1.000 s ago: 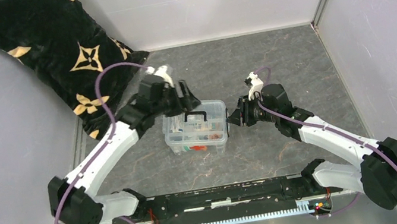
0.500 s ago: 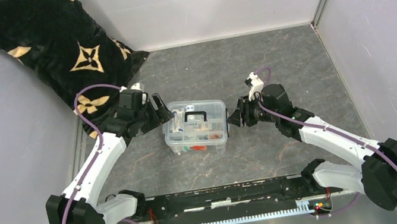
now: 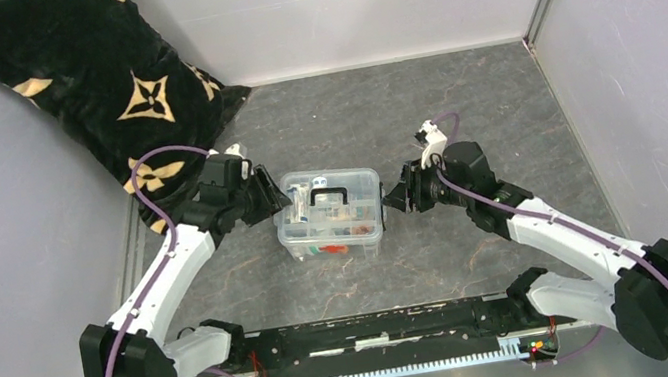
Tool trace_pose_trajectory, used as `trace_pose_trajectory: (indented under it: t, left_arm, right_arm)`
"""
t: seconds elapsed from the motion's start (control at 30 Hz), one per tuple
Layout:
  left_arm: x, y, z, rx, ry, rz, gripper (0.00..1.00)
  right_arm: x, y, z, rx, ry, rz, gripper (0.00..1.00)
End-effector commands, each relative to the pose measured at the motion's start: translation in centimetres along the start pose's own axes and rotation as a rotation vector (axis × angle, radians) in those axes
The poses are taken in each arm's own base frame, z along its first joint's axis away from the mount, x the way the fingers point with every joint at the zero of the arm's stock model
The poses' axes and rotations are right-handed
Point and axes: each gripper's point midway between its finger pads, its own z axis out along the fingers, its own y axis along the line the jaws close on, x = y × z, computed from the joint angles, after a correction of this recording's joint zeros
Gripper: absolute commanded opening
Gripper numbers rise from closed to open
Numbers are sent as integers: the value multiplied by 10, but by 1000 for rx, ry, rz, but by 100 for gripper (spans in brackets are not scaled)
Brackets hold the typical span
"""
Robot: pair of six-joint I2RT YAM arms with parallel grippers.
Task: Organize the medicine kit
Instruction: Close the lid of the medicine box, then adjust the medicine box at the center of the board.
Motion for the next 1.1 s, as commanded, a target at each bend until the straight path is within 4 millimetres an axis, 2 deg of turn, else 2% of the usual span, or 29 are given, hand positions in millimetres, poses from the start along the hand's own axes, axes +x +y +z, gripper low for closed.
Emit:
trace_pose_trajectory:
  t: [0.0, 0.23, 0.33, 0.6, 0.73, 0.83, 1.0, 1.07]
  left_arm:
    - [14, 10, 10, -18, 41, -18, 54]
    - [32, 20, 22, -26, 84, -34, 49]
    - [41, 17, 26, 3, 105, -63, 46]
    - [55, -2, 34, 22, 103, -128, 41]
    - [67, -21, 39, 11, 111, -129, 41]
    - [78, -31, 44, -1, 124, -117, 40]
    - [93, -45, 51, 25, 161, -113, 40]
    - [99, -55, 52, 43, 174, -96, 39]
  right_arm:
    - [-13, 3, -6, 12, -46, -23, 50]
    - [-19, 0, -13, 52, -65, -32, 51]
    - [-26, -4, -19, 97, -85, -54, 51]
    - [-44, -9, -36, 186, -114, -104, 51]
    - [-52, 4, -40, 155, -91, -125, 51]
    - [-46, 14, -35, 105, -27, -126, 49]
    - [-28, 15, -27, 103, 51, -123, 47]
    - [-23, 23, -24, 64, 72, -113, 47]
